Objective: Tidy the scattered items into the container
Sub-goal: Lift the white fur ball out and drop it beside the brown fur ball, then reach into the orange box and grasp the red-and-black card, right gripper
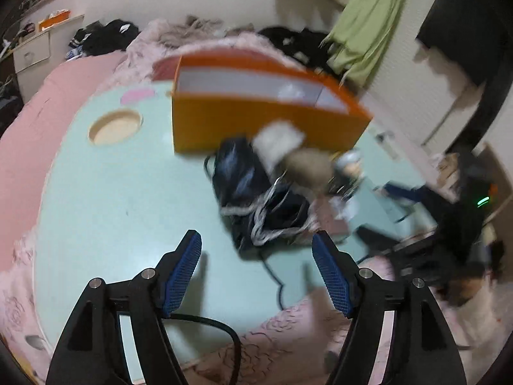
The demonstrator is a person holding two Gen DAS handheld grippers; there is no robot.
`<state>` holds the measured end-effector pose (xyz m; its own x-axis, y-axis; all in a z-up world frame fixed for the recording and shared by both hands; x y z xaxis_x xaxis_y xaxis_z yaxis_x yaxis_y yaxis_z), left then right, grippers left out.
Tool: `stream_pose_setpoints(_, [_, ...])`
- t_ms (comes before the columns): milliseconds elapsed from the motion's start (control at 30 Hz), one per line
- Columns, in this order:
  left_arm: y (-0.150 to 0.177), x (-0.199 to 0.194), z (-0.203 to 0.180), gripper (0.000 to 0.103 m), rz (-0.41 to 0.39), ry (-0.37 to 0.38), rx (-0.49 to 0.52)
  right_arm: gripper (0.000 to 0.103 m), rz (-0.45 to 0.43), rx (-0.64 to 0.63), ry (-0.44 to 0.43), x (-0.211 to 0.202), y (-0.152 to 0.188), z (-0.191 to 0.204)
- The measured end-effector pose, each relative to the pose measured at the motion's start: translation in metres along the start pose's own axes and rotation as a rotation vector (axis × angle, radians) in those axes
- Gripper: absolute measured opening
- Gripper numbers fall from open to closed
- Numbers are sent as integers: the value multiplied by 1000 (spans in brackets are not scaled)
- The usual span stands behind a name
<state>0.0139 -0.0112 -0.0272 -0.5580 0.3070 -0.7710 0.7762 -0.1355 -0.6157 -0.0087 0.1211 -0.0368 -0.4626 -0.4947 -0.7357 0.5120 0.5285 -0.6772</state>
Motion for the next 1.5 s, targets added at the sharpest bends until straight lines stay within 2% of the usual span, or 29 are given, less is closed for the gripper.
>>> stream_pose_setpoints(33, [4, 10, 0, 73, 19, -36, 3, 103, 1, -1, 2, 0, 0, 0])
stream_pose_setpoints(67, [4, 10, -3, 84, -28, -93, 39, 103, 0, 0, 3, 0, 0, 0])
stream_pose_setpoints(100, [7, 18, -4, 100, -28, -168, 72, 103, 3, 0, 4, 0, 1, 0])
stream_pose_setpoints(133, [9, 23, -6, 103, -42, -231, 105, 103, 2, -1, 6, 0, 1, 0])
stream_pose_setpoints(233, [8, 27, -9, 103, -39, -189, 100, 103, 2, 2, 5, -1, 3, 1])
stream_pose_setpoints(800, [11, 23, -2, 103, -50, -206, 79, 101, -3, 4, 21, -3, 1, -2])
stream_pose_setpoints(833, [11, 23, -2, 103, -51, -206, 79, 94, -20, 5, -3, -6, -1, -1])
stream_pose_setpoints(900, [11, 23, -2, 103, -50, -207, 80, 86, -68, 42, -130, -24, -17, 4])
stream_pose_setpoints(1000, [11, 18, -5, 103, -54, -208, 79, 86, -111, 106, -287, -46, -68, 14])
stream_pose_setpoints(1067, [11, 18, -5, 103, -54, -208, 80, 86, -55, 135, -354, -43, -106, 27])
stream_pose_setpoints(1133, [11, 18, -5, 103, -55, -208, 80, 83, 45, 169, -394, -23, -140, 42])
stream_pose_setpoints(1233, [11, 18, -5, 103, -55, -208, 81, 76, 204, 142, -360, 30, -173, 68])
stream_pose_setpoints(1300, [11, 17, -4, 103, -57, -206, 81, 73, 303, 121, -307, 66, -182, 79])
stream_pose_setpoints(1400, [11, 16, -3, 103, -60, -205, 80, 68, 437, 99, -276, 108, -179, 95])
stream_pose_setpoints(1500, [11, 15, -2, 103, -63, -204, 81, 66, 508, 27, -207, 133, -170, 109])
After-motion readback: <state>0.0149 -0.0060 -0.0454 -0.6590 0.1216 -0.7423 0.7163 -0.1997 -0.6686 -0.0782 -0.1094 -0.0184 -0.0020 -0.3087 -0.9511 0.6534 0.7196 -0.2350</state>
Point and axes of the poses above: each gripper's, at about its wrist camera, not at the fingertips, and x roughly the way its jaws point, z to its left, y to its underside, the point moved 6 cm from there along x, roughly the way its jaws point, and after that the axes turned 7 degrees about x, right-handed, at the moved point
